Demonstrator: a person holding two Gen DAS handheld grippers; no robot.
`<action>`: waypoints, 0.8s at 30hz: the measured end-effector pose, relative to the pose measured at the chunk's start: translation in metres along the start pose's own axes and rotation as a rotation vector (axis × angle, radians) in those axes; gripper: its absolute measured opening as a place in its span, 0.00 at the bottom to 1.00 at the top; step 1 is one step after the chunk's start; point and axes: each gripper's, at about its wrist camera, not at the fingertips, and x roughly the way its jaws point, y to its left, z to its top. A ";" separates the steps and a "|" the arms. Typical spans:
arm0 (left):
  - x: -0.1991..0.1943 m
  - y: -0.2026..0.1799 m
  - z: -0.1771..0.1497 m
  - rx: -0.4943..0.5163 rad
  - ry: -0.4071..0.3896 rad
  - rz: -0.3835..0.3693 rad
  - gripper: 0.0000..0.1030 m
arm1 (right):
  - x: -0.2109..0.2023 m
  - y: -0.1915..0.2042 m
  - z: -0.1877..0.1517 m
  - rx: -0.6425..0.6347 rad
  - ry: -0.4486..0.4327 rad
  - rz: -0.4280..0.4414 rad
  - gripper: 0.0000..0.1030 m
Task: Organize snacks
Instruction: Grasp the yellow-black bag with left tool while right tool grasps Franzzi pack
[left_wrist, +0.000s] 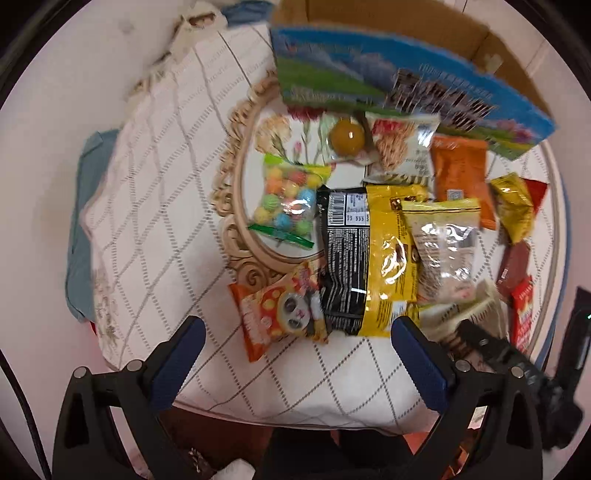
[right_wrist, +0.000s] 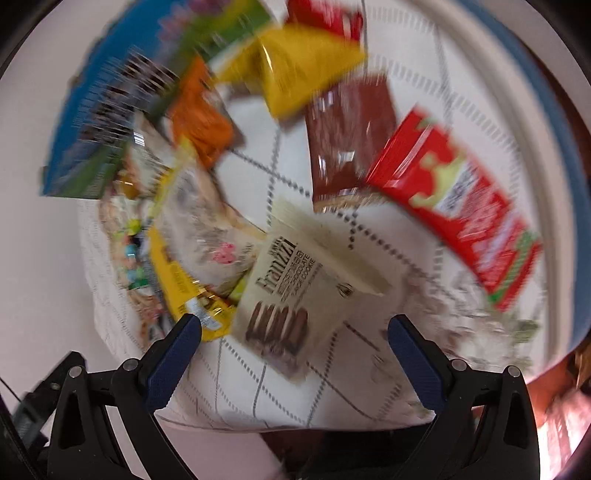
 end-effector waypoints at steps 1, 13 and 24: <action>0.012 -0.005 0.006 0.013 0.031 -0.004 1.00 | 0.009 -0.001 0.001 0.012 0.008 -0.008 1.00; 0.098 -0.061 0.043 0.210 0.169 -0.139 0.84 | 0.013 0.039 -0.014 -0.260 -0.062 -0.256 0.69; 0.091 -0.014 0.017 0.209 0.130 -0.205 0.81 | 0.026 0.082 -0.030 -0.409 -0.085 -0.410 0.73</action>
